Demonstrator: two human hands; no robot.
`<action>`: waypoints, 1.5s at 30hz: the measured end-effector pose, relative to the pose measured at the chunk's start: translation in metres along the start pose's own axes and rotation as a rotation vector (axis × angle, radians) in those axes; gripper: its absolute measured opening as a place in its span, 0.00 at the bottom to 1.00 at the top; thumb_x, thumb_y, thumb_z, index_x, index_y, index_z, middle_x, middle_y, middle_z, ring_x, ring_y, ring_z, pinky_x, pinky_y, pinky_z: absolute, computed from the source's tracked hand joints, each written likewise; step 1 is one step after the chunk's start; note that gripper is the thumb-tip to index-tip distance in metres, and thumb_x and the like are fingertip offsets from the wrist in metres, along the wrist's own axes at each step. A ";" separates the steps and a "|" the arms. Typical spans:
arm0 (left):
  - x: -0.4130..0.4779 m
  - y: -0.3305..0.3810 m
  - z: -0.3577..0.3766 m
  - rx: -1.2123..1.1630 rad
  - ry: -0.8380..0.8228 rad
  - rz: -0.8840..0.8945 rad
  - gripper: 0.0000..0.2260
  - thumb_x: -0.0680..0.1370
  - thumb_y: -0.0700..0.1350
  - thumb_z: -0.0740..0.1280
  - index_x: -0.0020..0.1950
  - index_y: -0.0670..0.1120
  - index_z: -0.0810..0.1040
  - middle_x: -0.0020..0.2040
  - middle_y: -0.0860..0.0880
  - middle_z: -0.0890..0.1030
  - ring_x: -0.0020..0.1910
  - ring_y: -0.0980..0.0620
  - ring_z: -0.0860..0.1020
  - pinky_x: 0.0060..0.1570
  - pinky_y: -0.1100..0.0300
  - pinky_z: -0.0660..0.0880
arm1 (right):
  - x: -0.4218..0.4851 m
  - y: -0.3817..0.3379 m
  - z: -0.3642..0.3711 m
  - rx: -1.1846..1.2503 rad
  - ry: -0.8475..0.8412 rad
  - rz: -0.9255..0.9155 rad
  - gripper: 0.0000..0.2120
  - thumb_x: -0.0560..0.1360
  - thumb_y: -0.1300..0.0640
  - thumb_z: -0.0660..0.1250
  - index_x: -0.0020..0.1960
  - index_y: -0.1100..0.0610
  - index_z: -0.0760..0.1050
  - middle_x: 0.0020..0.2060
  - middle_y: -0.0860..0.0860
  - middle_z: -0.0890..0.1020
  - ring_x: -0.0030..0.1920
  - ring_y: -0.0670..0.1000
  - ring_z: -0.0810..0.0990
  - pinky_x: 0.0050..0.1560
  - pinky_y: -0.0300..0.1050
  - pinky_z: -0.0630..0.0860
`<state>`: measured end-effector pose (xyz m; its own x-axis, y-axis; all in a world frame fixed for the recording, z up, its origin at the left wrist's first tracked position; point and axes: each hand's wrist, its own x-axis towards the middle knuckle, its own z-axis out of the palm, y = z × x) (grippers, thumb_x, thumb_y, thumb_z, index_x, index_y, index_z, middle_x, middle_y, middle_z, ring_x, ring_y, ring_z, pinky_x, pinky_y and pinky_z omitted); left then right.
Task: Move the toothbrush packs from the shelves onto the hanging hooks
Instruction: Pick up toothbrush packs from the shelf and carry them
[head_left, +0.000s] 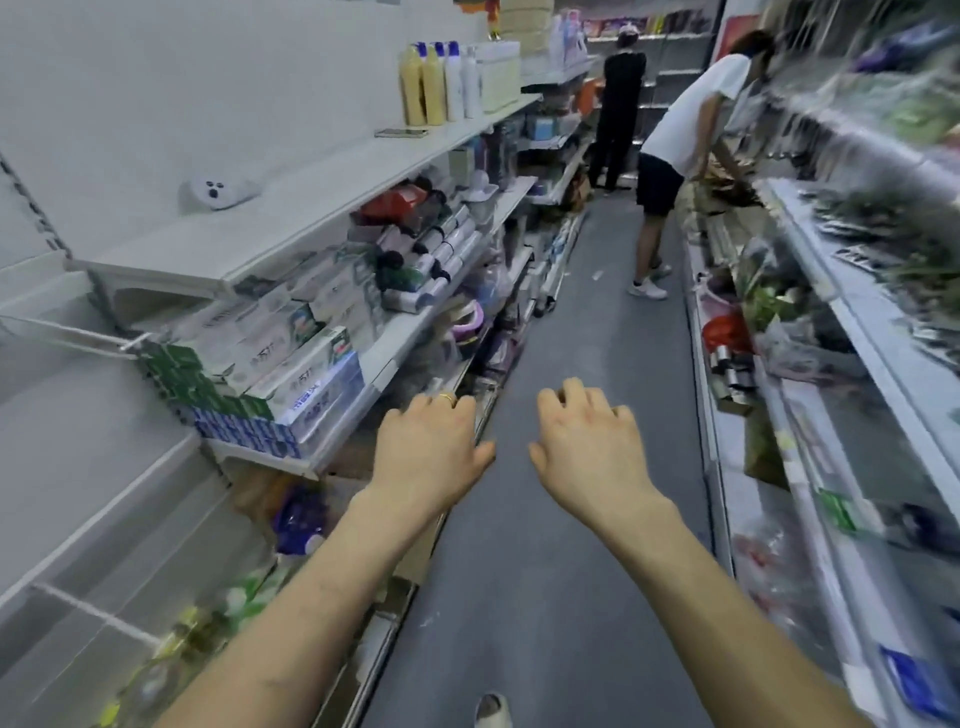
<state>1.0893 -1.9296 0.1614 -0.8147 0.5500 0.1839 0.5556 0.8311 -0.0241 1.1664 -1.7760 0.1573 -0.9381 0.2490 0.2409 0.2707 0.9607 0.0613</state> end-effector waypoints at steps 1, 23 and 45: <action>0.029 0.007 0.009 -0.007 -0.007 0.013 0.19 0.80 0.63 0.61 0.58 0.49 0.74 0.58 0.49 0.78 0.62 0.44 0.77 0.51 0.50 0.73 | 0.021 0.014 0.008 -0.012 -0.021 0.014 0.13 0.74 0.50 0.71 0.55 0.55 0.75 0.52 0.55 0.77 0.52 0.61 0.79 0.43 0.53 0.67; 0.594 0.240 0.128 -0.150 -0.227 0.399 0.23 0.78 0.62 0.68 0.67 0.50 0.74 0.64 0.49 0.78 0.63 0.44 0.77 0.51 0.51 0.74 | 0.410 0.383 0.141 0.000 -0.299 0.413 0.23 0.81 0.46 0.67 0.70 0.55 0.68 0.66 0.56 0.74 0.67 0.62 0.75 0.57 0.58 0.75; 1.141 0.365 0.227 -0.181 -0.053 0.637 0.24 0.76 0.60 0.71 0.67 0.51 0.71 0.64 0.51 0.75 0.60 0.45 0.76 0.42 0.52 0.71 | 0.838 0.665 0.245 -0.072 -0.174 0.671 0.25 0.78 0.42 0.68 0.69 0.53 0.68 0.63 0.55 0.75 0.64 0.61 0.77 0.56 0.59 0.76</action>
<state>0.3254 -0.9799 0.1395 -0.3223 0.9363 0.1393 0.9466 0.3178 0.0542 0.5079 -0.8984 0.1630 -0.5824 0.8078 0.0911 0.8120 0.5833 0.0188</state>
